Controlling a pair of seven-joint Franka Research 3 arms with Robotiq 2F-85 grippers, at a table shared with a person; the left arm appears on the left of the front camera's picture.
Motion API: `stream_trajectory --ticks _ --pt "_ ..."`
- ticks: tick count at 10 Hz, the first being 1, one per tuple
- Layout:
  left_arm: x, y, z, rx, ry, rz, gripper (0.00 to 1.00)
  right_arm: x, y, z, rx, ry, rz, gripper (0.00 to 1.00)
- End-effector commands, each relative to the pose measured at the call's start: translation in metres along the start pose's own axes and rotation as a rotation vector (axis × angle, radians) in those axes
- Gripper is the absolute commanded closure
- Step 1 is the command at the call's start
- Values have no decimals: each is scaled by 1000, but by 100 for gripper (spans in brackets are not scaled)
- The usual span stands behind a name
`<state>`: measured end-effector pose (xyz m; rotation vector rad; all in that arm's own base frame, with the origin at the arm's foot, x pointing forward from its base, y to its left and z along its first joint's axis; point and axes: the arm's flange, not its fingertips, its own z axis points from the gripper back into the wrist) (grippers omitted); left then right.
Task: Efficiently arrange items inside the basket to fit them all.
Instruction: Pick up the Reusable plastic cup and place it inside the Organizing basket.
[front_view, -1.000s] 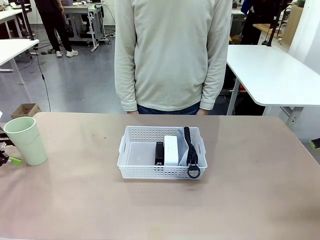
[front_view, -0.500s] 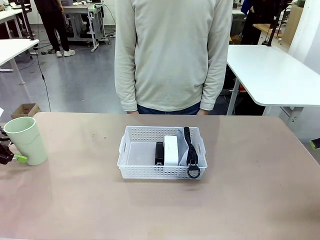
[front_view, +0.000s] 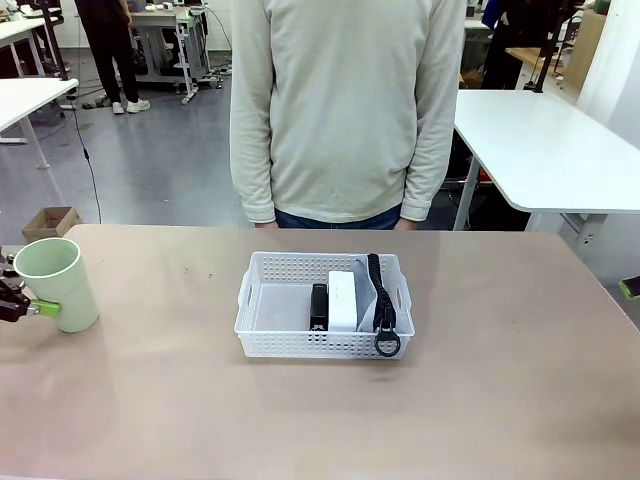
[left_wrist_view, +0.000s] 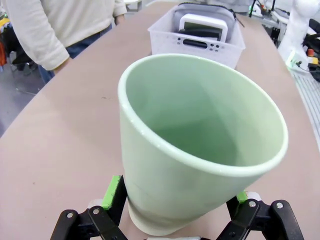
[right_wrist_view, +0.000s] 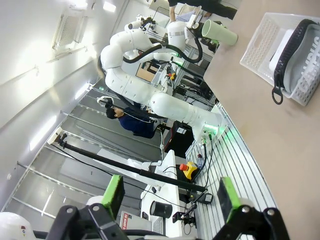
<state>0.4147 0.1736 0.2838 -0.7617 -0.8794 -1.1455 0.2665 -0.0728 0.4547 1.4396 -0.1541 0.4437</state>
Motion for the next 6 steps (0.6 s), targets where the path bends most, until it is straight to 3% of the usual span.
stream_trajectory --ticks 1,6 --pt "-2 4 3 20 -57 30 0 0 3 -1 13 -6 0 0" --pt "0 9 5 61 -92 131 0 0 3 -1 13 -6 0 0"
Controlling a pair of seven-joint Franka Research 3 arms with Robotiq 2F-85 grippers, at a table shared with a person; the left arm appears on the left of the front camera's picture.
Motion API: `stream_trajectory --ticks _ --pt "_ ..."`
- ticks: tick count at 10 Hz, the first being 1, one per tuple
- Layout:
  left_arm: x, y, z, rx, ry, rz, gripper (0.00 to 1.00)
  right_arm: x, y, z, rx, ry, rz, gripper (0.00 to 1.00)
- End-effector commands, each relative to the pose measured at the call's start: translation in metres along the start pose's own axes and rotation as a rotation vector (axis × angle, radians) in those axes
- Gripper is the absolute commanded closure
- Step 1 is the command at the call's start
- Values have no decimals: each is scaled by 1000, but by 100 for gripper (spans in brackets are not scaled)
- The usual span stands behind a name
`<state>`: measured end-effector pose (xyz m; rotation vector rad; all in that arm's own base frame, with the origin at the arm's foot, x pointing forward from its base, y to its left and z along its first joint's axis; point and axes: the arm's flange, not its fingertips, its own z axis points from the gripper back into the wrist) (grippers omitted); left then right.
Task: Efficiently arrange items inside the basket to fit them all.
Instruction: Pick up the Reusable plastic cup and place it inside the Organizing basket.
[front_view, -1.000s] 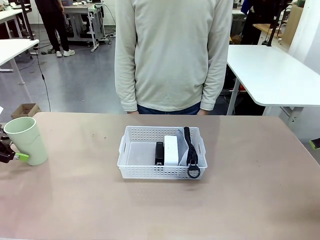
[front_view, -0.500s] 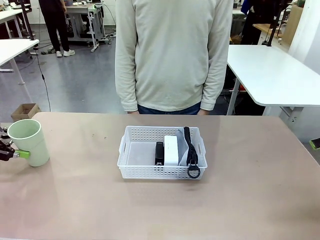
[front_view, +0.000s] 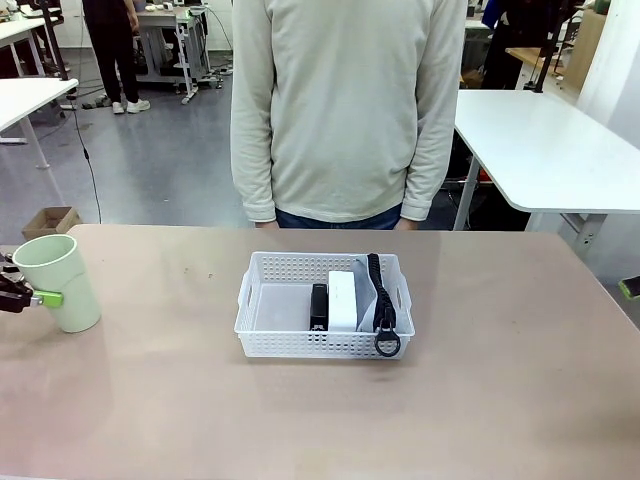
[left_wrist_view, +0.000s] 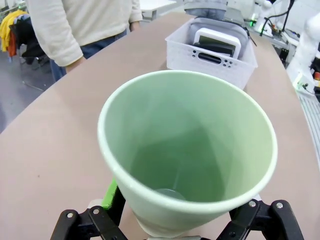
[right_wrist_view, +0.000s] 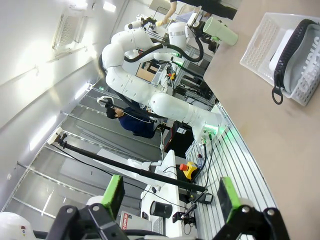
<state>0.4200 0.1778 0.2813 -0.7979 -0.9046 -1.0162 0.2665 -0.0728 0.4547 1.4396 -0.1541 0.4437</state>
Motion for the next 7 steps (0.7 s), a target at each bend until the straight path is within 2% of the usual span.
stream_trajectory --ticks 1,5,6,7 --pt "3 3 3 10 -42 38 0 0 3 -1 13 -6 0 0" --pt "3 3 3 -19 -66 46 0 0 3 -1 13 -6 0 0" --pt "2 3 3 -25 -65 34 36 0 3 -1 13 -6 0 0" --pt "2 3 3 -24 -60 37 58 0 3 -1 13 -6 0 0"
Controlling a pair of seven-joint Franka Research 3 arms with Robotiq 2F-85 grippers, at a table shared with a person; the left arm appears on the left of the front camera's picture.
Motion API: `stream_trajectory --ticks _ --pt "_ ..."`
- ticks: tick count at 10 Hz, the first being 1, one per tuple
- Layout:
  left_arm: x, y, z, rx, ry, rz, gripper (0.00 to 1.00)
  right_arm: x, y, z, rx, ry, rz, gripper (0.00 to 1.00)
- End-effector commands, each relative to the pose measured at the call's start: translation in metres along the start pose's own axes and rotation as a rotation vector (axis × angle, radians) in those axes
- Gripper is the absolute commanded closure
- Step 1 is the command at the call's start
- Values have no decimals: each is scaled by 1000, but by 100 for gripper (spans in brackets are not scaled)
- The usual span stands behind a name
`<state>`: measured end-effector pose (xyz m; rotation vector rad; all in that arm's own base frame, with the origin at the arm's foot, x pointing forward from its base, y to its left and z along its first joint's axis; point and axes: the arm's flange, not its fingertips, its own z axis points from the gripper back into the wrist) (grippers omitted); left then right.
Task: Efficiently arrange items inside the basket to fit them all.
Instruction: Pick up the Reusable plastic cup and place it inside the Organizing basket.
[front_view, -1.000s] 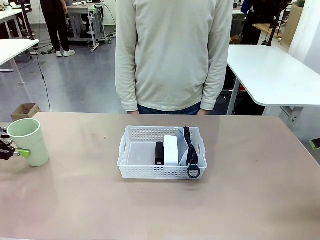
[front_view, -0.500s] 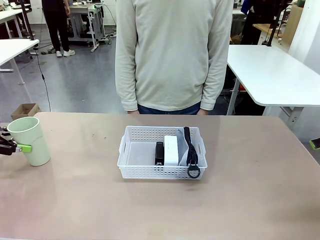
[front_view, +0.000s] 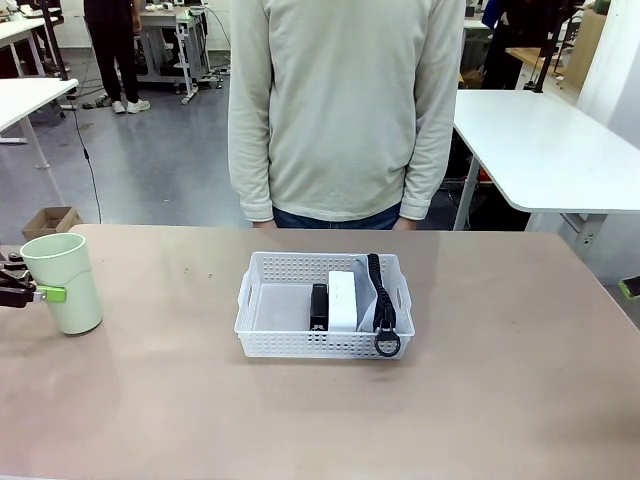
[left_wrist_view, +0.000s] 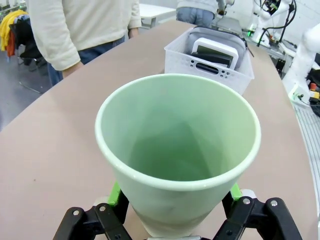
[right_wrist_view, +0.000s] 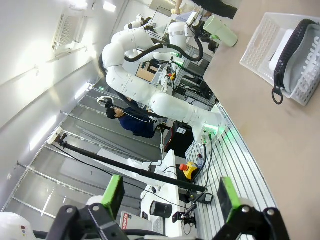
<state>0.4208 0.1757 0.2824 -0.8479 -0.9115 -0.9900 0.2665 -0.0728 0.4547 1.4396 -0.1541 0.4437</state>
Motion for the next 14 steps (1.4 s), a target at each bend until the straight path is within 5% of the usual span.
stream_trajectory --ticks 1,4,5,6,7,8,9,11,12,13,14 --pt "0 3 5 -3 -25 8 94 0 3 -1 13 -6 0 0" --pt "3 1 10 8 -44 0 100 0 3 -1 13 -6 0 0" --pt "9 -2 14 -2 -32 23 71 0 3 -1 13 -6 0 0" --pt "20 -7 19 -5 -7 33 70 0 3 -1 13 -6 0 0" --pt "39 -16 27 -17 34 55 100 0 3 -1 13 -6 0 0" --pt "67 -25 36 3 135 131 70 0 3 -1 13 -6 0 0" --pt "99 -32 48 21 223 145 100 0 3 -1 13 -6 0 0" --pt "171 -49 74 101 307 118 100 0 3 -1 13 -6 0 0" --pt "197 -58 85 139 316 116 71 0 3 -1 13 -6 0 0" --pt "213 -65 97 194 314 138 71 0 3 -1 13 -6 0 0" --pt "213 -66 112 225 280 188 100 0 3 -1 13 -6 0 0"
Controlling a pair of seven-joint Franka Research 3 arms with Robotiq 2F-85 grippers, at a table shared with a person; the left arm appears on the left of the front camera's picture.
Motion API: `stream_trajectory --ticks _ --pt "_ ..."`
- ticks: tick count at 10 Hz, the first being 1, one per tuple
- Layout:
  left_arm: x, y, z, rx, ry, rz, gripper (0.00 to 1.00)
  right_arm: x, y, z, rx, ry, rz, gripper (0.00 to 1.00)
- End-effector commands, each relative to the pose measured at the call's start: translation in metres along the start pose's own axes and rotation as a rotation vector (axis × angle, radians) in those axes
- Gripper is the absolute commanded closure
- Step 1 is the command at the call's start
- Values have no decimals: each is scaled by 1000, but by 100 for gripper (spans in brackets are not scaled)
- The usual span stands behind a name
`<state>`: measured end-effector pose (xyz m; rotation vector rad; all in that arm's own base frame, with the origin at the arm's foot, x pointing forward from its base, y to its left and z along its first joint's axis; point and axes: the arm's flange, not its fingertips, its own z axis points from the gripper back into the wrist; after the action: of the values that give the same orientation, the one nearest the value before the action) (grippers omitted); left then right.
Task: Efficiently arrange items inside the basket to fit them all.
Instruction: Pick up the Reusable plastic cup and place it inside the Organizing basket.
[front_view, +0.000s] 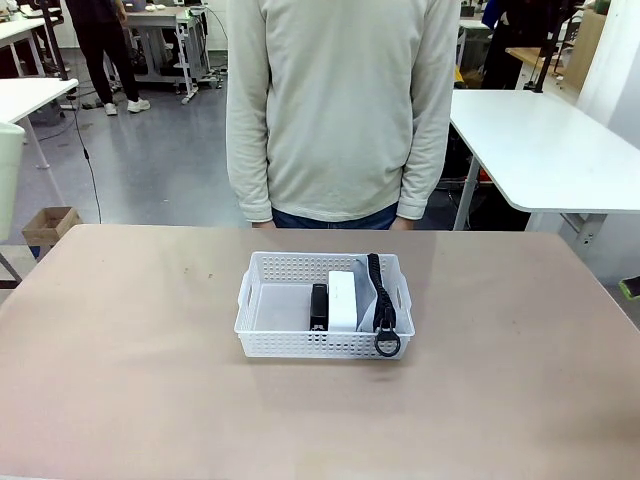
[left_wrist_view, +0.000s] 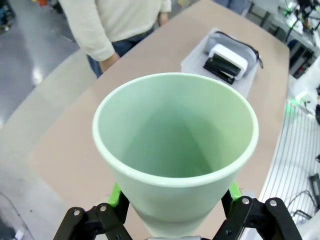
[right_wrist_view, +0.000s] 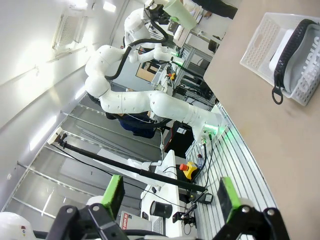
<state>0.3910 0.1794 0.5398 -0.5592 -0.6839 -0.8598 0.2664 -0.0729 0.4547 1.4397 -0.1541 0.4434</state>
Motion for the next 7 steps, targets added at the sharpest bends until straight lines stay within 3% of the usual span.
stream_trajectory --ticks 1,2,5,6,7 --pt "-29 18 11 6 -37 100 71 0 3 -1 13 -6 1 0" --pt "0 0 0 0 0 0 71 0 3 -1 13 -6 1 0" --pt "0 0 0 0 0 0 71 0 3 -1 13 -6 1 0" --pt "-3 4 1 -3 -10 23 13 0 3 -1 13 -6 1 0" --pt "2 -21 -16 95 126 161 13 0 3 -1 13 -6 1 0"
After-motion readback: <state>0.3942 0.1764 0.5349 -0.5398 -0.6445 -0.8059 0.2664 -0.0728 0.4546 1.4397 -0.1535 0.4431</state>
